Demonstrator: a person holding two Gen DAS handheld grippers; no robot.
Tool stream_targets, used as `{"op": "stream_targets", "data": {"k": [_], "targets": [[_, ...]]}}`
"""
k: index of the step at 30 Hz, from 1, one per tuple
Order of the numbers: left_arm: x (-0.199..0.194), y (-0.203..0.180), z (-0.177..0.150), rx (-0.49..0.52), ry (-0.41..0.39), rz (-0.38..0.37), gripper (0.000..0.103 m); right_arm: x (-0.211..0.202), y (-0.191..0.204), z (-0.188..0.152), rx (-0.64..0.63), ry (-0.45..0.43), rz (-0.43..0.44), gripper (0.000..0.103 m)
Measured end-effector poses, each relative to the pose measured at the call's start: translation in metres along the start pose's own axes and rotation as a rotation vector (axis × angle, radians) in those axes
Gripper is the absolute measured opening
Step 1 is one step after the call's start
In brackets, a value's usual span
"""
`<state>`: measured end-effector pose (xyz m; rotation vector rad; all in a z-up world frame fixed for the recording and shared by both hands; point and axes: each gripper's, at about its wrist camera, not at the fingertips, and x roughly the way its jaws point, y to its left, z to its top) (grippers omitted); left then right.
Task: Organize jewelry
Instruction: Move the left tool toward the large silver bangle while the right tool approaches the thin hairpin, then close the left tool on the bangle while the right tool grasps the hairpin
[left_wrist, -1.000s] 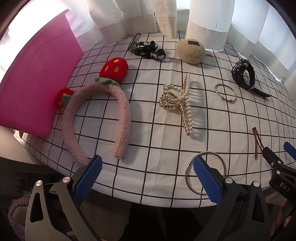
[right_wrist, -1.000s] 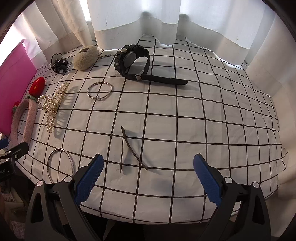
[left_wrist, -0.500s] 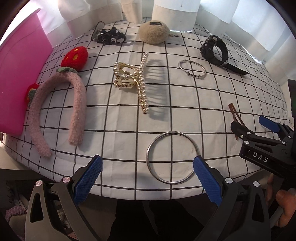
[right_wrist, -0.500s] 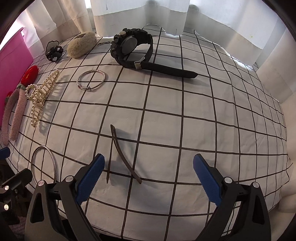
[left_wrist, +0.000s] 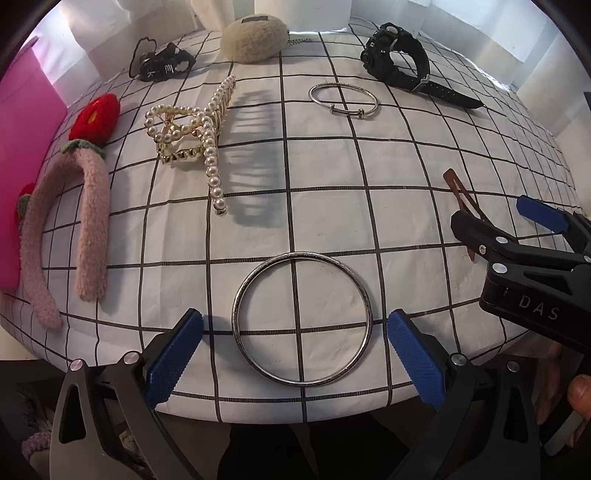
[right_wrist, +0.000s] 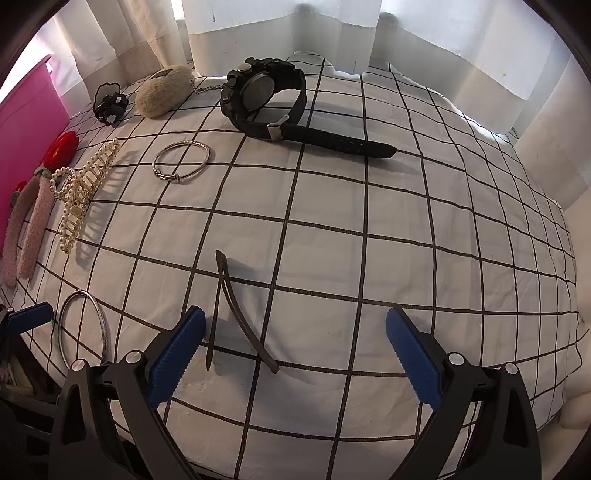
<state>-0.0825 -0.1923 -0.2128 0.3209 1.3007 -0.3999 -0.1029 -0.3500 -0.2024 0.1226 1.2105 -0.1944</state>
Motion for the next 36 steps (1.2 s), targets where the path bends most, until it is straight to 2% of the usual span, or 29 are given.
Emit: {"op": "stream_targets", "data": {"k": [7,14,16,19,20,22,25,27,29,32,36], "targets": [[-0.005,0.000,-0.006,-0.007,-0.059,0.000,0.098,0.001,-0.001,0.002,-0.009,0.007,0.002,0.094],[-0.003,0.003,-0.008,-0.014,-0.051,-0.002,0.097,0.003,-0.001,0.007,-0.011,0.011,0.002,0.094],[-0.004,0.005,-0.008,-0.014,-0.049,-0.004,0.094,0.002,0.000,0.005,-0.012,0.012,0.010,0.093],[-0.010,0.012,-0.010,-0.030,-0.059,-0.002,0.080,0.000,0.001,0.001,-0.016,0.016,0.015,0.092],[-0.012,0.013,-0.010,-0.029,-0.065,-0.002,0.071,0.000,0.001,0.001,-0.019,0.016,0.017,0.092],[-0.012,0.013,-0.011,-0.020,-0.056,-0.006,0.071,-0.002,0.004,-0.001,-0.026,0.014,0.021,0.087],[-0.011,0.012,-0.012,-0.013,-0.055,-0.006,0.071,-0.009,0.011,-0.004,-0.049,0.001,0.027,0.067],[-0.012,0.012,-0.012,-0.012,-0.054,-0.010,0.071,-0.013,0.017,-0.005,-0.068,-0.010,0.030,0.040],[-0.012,0.013,-0.012,-0.013,-0.055,-0.014,0.071,-0.016,0.021,-0.006,-0.078,-0.019,0.029,0.018],[-0.013,0.015,-0.012,-0.021,-0.056,-0.031,0.071,-0.018,0.021,-0.008,-0.070,-0.029,0.040,0.014],[-0.015,0.021,-0.013,-0.034,-0.059,-0.042,0.071,-0.022,0.015,-0.006,-0.041,-0.049,0.073,0.013]]}}
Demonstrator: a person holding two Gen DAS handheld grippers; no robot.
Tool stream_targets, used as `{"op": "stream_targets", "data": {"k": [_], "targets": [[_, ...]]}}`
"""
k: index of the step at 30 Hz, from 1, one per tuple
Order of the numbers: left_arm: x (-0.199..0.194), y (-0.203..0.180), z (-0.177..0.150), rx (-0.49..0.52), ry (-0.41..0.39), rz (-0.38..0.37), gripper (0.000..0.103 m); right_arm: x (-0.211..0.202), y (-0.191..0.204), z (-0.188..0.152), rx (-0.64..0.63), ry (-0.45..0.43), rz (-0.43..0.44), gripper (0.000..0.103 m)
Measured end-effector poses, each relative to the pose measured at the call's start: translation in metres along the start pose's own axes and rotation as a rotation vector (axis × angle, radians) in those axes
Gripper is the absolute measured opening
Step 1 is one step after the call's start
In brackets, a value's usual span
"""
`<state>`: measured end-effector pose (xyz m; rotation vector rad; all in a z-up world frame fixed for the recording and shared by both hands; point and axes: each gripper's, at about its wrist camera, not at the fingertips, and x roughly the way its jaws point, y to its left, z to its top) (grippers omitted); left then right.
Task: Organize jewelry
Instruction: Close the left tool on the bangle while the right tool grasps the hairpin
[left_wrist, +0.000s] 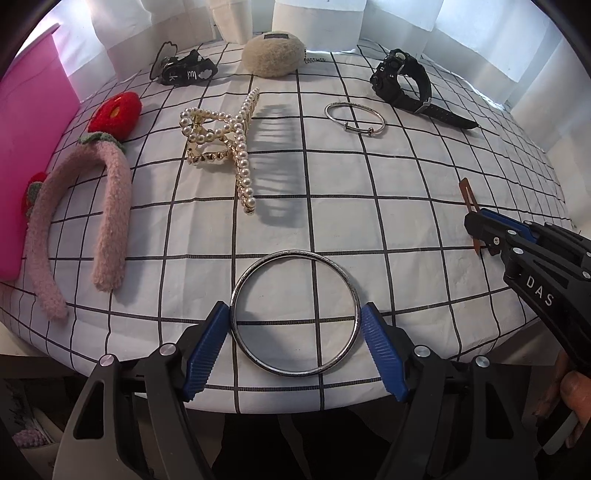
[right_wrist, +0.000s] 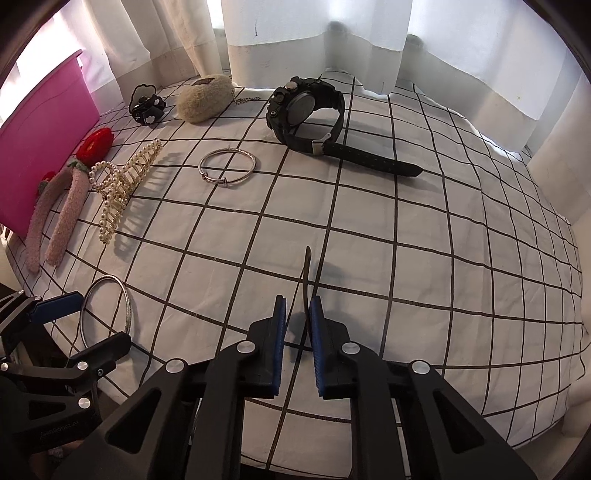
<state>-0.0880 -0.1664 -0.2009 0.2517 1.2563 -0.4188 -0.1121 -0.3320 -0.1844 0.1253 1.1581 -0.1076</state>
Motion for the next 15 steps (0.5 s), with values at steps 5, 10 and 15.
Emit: {"op": "stream_targets", "data": {"k": [5,10,15], "targets": [[-0.009,0.001,0.004,0.012,-0.031,0.018,0.071,-0.010,-0.003,0.003,0.020,-0.032,0.032,0.013],[-0.029,0.008,0.011,0.017,-0.094,0.018,0.071,-0.022,0.000,0.009,0.025,-0.053,0.043,0.013],[-0.057,0.021,0.029,-0.007,-0.178,0.015,0.071,-0.040,0.011,0.023,0.002,-0.085,0.050,0.013]]}}
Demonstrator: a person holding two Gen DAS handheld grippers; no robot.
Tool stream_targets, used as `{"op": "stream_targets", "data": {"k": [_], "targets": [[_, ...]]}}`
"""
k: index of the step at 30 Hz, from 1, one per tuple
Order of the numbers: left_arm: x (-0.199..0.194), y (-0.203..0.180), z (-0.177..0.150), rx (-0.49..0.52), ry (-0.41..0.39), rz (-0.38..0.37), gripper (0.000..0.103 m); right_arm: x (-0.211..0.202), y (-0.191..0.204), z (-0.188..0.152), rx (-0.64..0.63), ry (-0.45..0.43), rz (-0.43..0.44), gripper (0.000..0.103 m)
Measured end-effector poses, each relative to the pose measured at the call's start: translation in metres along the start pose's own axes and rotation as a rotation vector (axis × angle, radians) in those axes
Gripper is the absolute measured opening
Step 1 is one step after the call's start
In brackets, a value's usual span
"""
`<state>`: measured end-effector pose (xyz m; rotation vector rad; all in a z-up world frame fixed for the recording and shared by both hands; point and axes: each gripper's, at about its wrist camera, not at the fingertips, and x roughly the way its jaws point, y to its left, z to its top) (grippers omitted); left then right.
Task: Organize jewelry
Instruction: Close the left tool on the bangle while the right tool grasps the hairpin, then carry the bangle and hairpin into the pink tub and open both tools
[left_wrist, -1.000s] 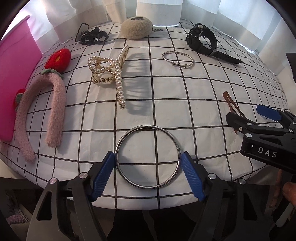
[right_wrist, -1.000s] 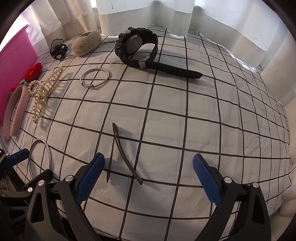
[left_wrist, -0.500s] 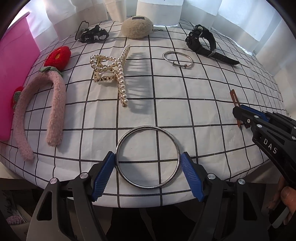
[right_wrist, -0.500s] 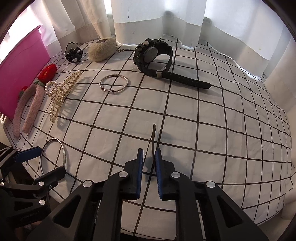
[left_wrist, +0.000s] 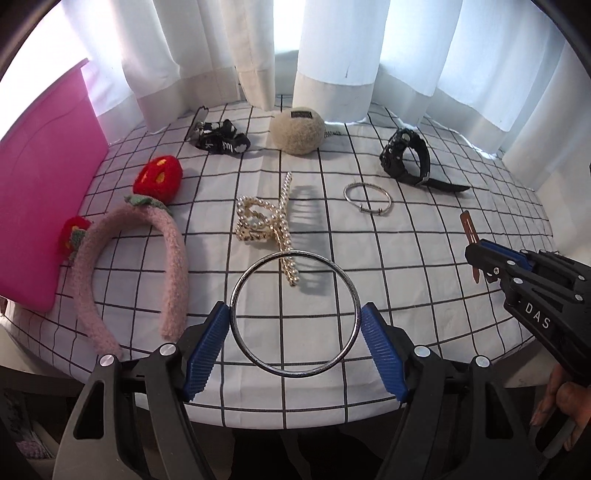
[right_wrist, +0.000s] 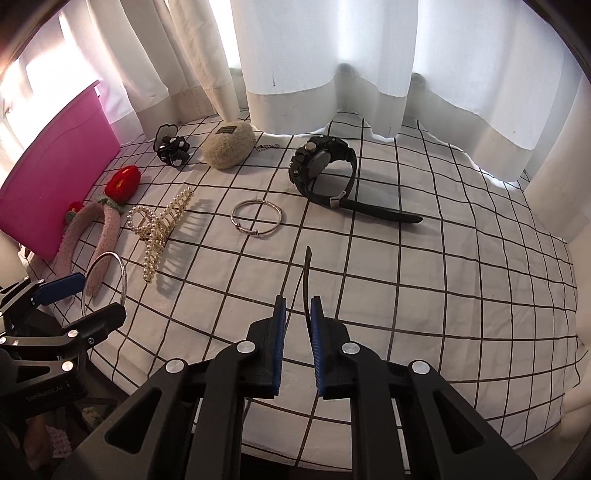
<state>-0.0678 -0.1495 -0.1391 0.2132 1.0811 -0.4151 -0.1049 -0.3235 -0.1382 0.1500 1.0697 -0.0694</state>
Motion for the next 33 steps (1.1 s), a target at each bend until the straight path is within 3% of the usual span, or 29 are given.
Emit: {"op": "stream_targets", "data": {"k": [12,18,27,33], "targets": [[-0.091,0.080,0.048,-0.099,-0.226,0.028,0.071,-0.048,0.088,0.073,-0.134,-0.157,0.079,0.013],[-0.134,0.151,0.071,-0.162,-0.321,0.123,0.071,-0.062,0.163,0.120,-0.216,-0.232,0.177,0.013],[-0.145,0.283,0.086,-0.315,-0.325,0.294,0.071,-0.056,0.307,0.190,-0.387,-0.280,0.328,0.013],[-0.139,0.359,0.085,-0.430,-0.304,0.357,0.071,-0.035,0.391,0.222,-0.457,-0.248,0.383,0.013]]}}
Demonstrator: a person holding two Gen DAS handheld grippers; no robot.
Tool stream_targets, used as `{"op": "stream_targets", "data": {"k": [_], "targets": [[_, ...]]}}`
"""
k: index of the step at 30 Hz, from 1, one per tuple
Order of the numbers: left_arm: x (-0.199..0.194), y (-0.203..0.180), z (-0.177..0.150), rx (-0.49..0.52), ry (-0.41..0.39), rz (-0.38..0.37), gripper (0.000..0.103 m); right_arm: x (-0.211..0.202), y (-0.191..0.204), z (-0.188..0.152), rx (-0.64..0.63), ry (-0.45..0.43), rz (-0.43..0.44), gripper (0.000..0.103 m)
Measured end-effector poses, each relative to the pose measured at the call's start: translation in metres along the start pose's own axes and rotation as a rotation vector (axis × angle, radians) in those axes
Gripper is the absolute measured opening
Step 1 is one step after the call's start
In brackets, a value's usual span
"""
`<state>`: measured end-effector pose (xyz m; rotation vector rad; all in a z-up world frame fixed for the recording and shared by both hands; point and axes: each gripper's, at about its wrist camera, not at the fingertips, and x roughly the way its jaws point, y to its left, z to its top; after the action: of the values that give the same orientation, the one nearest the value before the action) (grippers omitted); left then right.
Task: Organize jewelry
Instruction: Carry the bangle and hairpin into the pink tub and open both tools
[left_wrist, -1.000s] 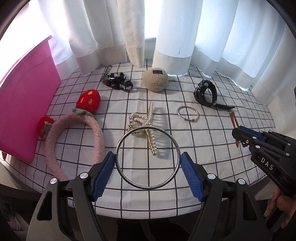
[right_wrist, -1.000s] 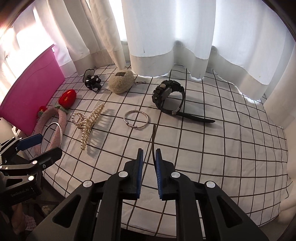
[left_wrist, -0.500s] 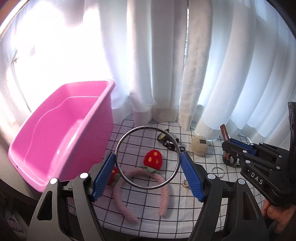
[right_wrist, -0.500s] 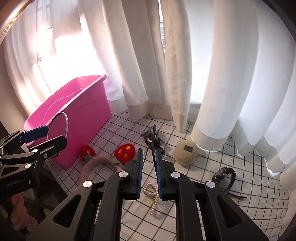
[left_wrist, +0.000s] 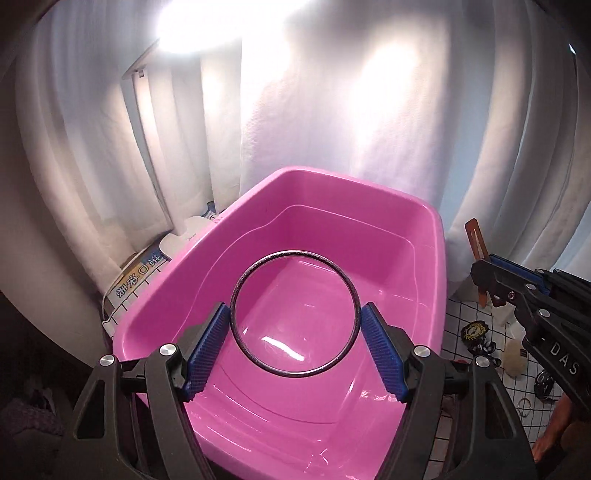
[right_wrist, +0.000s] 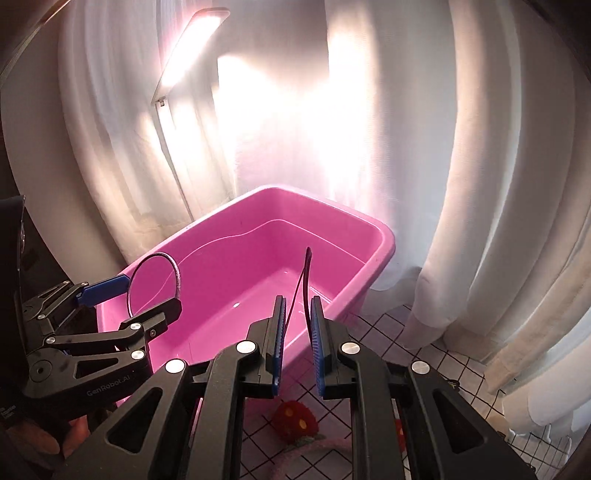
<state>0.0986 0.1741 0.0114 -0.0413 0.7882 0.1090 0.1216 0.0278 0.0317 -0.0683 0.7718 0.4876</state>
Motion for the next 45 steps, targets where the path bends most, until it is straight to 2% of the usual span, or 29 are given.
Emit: {"op": "stream_targets", "data": {"k": [4,10,14,20,22,23,24,27,31,45], "targets": [[0.022,0.025,0.005,-0.023,0.031,0.028,0.071,0.037,0.020,0.020,-0.017,0.050,0.029,0.013],[0.045,0.041,0.002,-0.043,0.096,0.038,0.071,0.086,0.039,0.031,-0.040,0.130,0.026,0.013],[0.054,0.046,0.002,-0.044,0.116,0.035,0.071,0.101,0.042,0.034,-0.035,0.162,0.024,0.014],[0.062,0.049,-0.001,-0.056,0.140,0.022,0.072,0.111,0.040,0.034,-0.041,0.189,-0.001,0.019],[0.065,0.050,-0.002,-0.060,0.152,0.017,0.073,0.111,0.040,0.033,-0.037,0.192,-0.010,0.039],[0.065,0.051,-0.002,-0.065,0.156,0.013,0.073,0.110,0.039,0.033,-0.031,0.190,-0.005,0.056],[0.065,0.052,-0.001,-0.069,0.156,0.011,0.079,0.110,0.038,0.034,-0.025,0.185,-0.005,0.061],[0.061,0.052,-0.001,-0.070,0.137,0.024,0.089,0.109,0.036,0.034,-0.024,0.184,-0.038,0.061],[0.060,0.052,-0.002,-0.073,0.142,0.027,0.093,0.107,0.033,0.031,-0.020,0.196,-0.042,0.061],[0.007,0.054,-0.002,-0.087,0.057,0.082,0.093,0.070,0.031,0.024,-0.003,0.135,-0.030,0.061]]}}
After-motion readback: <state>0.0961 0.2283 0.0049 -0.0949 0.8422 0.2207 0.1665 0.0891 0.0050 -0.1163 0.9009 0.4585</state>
